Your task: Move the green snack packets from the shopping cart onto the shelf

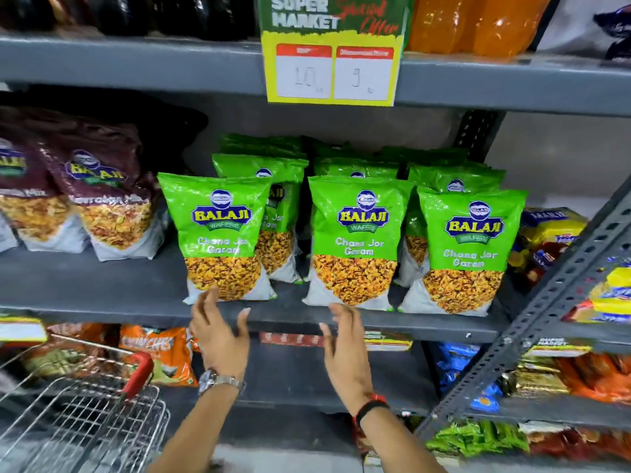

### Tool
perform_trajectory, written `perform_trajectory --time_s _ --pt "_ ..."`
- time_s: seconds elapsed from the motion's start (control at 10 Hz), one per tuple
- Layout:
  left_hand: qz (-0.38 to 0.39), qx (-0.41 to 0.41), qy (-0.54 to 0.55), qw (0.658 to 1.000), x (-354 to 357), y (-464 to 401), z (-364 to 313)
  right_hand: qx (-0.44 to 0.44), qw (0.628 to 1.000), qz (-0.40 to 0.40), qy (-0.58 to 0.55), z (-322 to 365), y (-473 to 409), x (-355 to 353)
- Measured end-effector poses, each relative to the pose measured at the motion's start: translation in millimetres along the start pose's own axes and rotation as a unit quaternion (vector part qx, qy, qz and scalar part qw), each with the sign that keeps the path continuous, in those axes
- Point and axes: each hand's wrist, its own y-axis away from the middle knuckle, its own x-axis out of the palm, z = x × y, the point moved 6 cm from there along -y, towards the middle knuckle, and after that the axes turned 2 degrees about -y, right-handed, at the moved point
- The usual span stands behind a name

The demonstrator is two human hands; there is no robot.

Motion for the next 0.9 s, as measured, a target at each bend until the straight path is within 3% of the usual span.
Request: perform_trajectory --time_s 0.1,0.3,0.4,0.6,0.9 --pt "-0.001 -0.052 0.006 0.999 -17 -33 31 -0.023 0.997 0.074 -0.022 29 -18 33" --pt "0.167 -0.085 0.104 0.977 -4 -75 56 0.039 0.984 0.164 -0.063 53 -61 87" --pt "0.212 -0.061 0.115 0.969 2 -77 54 0.056 0.986 0.139 -0.076 56 -68 100" --pt "0.221 -0.039 0.103 0.969 12 -69 44 0.063 0.995 0.054 -0.056 44 -61 87" --pt "0.231 -0.015 0.111 0.967 22 -54 22 0.083 0.995 0.033 -0.044 45 -45 62"
